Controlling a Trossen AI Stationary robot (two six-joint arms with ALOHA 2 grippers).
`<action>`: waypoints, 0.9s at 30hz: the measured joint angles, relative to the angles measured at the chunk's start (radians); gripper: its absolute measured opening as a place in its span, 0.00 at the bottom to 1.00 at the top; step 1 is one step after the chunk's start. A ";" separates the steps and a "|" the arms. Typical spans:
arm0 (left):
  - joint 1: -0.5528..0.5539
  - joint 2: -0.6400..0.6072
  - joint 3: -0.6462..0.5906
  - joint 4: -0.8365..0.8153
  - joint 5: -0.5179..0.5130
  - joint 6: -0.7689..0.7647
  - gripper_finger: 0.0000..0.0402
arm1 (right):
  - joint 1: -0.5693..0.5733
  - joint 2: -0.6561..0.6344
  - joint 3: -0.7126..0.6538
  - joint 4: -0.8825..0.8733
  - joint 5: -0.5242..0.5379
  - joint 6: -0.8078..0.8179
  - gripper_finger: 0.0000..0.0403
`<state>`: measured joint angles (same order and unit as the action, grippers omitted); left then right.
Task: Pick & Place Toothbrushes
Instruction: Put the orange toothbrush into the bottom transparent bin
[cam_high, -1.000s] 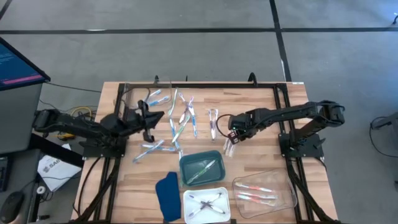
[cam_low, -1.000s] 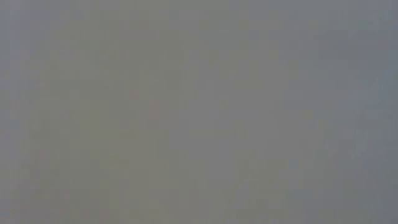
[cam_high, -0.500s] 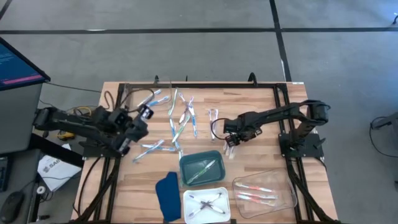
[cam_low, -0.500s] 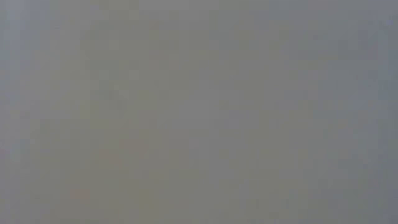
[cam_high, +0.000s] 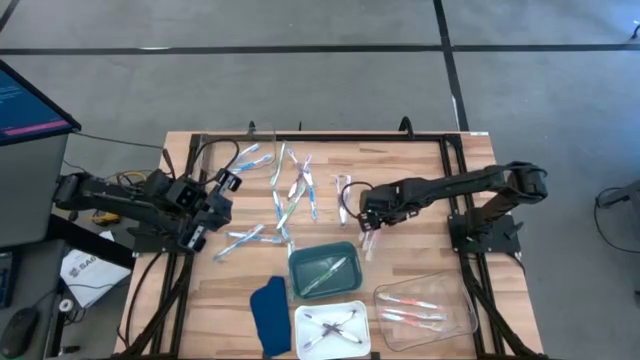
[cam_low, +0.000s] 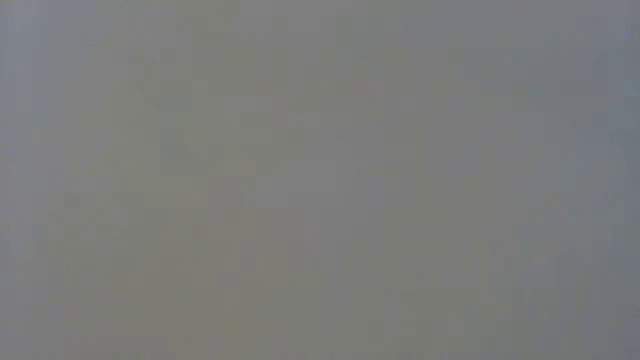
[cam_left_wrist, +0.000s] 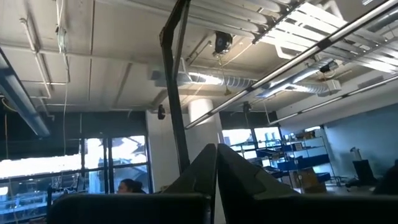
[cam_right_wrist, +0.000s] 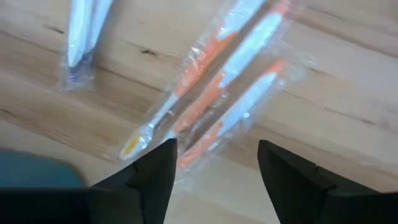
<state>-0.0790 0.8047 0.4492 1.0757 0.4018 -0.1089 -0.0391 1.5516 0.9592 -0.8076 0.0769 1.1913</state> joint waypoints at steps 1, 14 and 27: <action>0.002 0.000 0.000 0.001 0.004 0.000 0.02 | 0.000 -0.001 0.000 -0.007 0.000 0.011 0.53; 0.007 -0.001 0.000 0.002 0.015 0.000 0.02 | -0.010 0.125 -0.002 -0.007 -0.005 0.058 0.53; 0.007 0.000 0.000 0.002 0.016 0.000 0.02 | -0.030 0.193 0.001 0.038 -0.025 0.034 0.53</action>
<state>-0.0719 0.8047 0.4488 1.0774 0.4175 -0.1093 -0.0692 1.7450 0.9598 -0.7694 0.0524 1.2250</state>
